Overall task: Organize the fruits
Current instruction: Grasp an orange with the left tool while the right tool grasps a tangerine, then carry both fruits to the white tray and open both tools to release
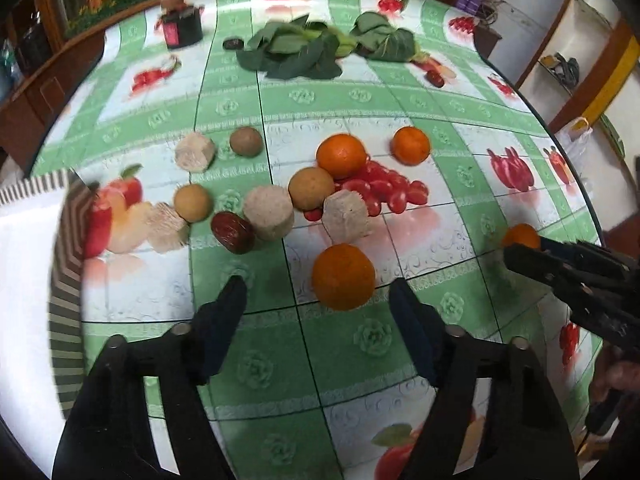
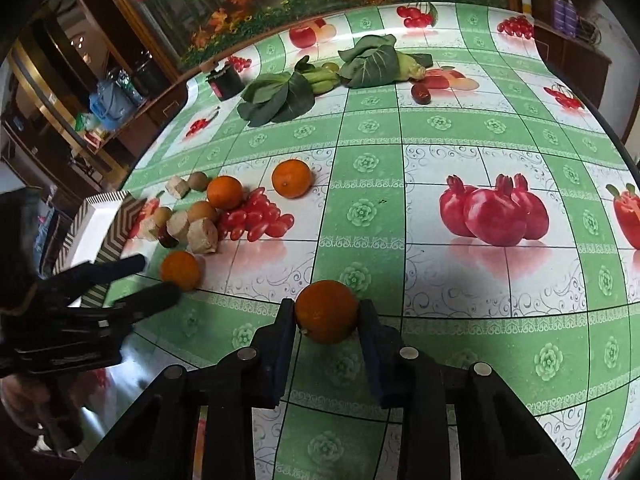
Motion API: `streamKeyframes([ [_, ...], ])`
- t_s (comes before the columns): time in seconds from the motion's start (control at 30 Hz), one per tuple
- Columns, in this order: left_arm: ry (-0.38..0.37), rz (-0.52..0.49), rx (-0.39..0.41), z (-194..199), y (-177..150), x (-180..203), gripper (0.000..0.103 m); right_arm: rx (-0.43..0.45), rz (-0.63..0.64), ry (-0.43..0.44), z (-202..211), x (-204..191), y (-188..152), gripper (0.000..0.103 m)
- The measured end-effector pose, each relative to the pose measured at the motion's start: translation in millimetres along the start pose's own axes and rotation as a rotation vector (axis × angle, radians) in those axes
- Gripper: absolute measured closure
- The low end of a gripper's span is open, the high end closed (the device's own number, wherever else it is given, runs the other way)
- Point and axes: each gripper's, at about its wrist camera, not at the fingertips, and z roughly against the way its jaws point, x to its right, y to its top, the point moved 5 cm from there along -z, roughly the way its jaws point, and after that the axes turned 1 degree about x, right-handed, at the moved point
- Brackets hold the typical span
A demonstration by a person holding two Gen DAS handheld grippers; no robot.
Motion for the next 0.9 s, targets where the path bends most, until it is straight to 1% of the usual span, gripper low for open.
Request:
streamKeyframes([
  [0.03,-0.005,0.016,0.0,-3,0,-1,0.041,0.0,0.005,0.0,1,-1,0,0.072],
  [0.07,-0.004,0.024,0.011,-4,1,-2,0.041,-0.001,0.009,0.001,2,-3,0,0.072],
  [0.1,0.004,0.018,0.025,-4,3,-2,0.043,-0.001,0.01,0.004,3,-3,0,0.072],
  [0.17,-0.003,0.005,0.026,-5,4,1,0.058,0.005,0.01,0.01,5,-5,0,0.072],
  [0.2,-0.013,0.006,0.016,-5,4,2,0.072,0.007,0.011,0.012,6,-7,0,0.072],
  [0.33,-0.023,0.011,0.003,-1,1,1,0.072,0.004,0.025,0.028,9,-17,0,0.072],
  [0.47,-0.035,0.052,0.014,17,-3,-10,0.072,0.003,0.052,0.051,10,-34,1,0.072],
  [0.57,-0.015,0.058,0.03,32,-5,-18,0.072,-0.003,0.068,0.077,8,-51,2,0.072],
  [0.63,0.02,0.056,0.033,41,-9,-25,0.072,-0.003,0.074,0.09,6,-61,2,0.072],
  [0.73,0.047,0.083,0.053,57,-15,-42,0.072,-0.008,0.08,0.117,3,-78,3,0.072],
  [0.9,0.092,0.108,0.065,75,-21,-69,0.072,-0.003,0.122,0.152,0,-117,9,0.072],
])
